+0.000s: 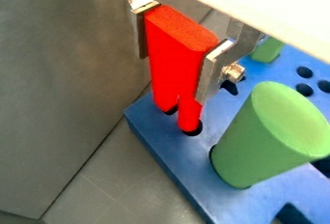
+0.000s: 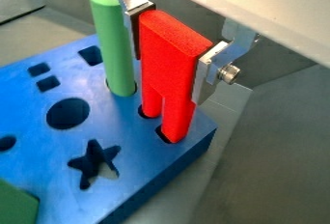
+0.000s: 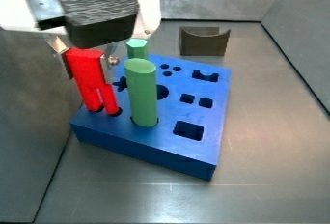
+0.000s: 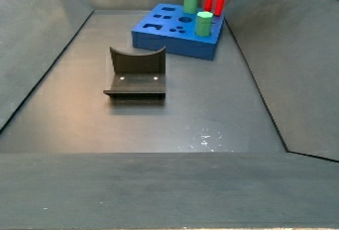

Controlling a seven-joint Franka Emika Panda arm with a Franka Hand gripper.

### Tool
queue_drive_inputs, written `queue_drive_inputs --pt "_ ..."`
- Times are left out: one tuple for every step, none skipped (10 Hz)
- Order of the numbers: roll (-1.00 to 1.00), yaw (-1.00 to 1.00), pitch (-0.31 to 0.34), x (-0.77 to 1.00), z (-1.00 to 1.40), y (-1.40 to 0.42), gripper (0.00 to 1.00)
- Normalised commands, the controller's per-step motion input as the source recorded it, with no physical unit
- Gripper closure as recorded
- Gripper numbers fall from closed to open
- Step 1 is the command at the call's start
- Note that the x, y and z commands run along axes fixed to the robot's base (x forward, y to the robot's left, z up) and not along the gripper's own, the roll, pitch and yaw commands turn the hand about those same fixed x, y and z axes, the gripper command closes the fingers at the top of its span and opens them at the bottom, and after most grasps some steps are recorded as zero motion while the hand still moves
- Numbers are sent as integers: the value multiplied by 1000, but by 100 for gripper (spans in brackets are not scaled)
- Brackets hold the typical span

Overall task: Pick up the square-circle object. Move up. Place the square-circle object on the fixture. Regrasp the square-circle object. Rotate the square-circle object. Move to above the board. Insert the square-circle object.
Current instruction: Insert the square-circle object.

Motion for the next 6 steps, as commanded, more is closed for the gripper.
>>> queue_drive_inputs --pt "3 74 0 677 -500 0 100" --pt "0 60 0 717 -591 0 100" --pt "0 14 0 634 -611 -17 100" --pt "6 0 -39 409 -486 -120 100" --pt "7 0 -46 0 0 -20 100" --pt "0 0 0 0 -17 0 100"
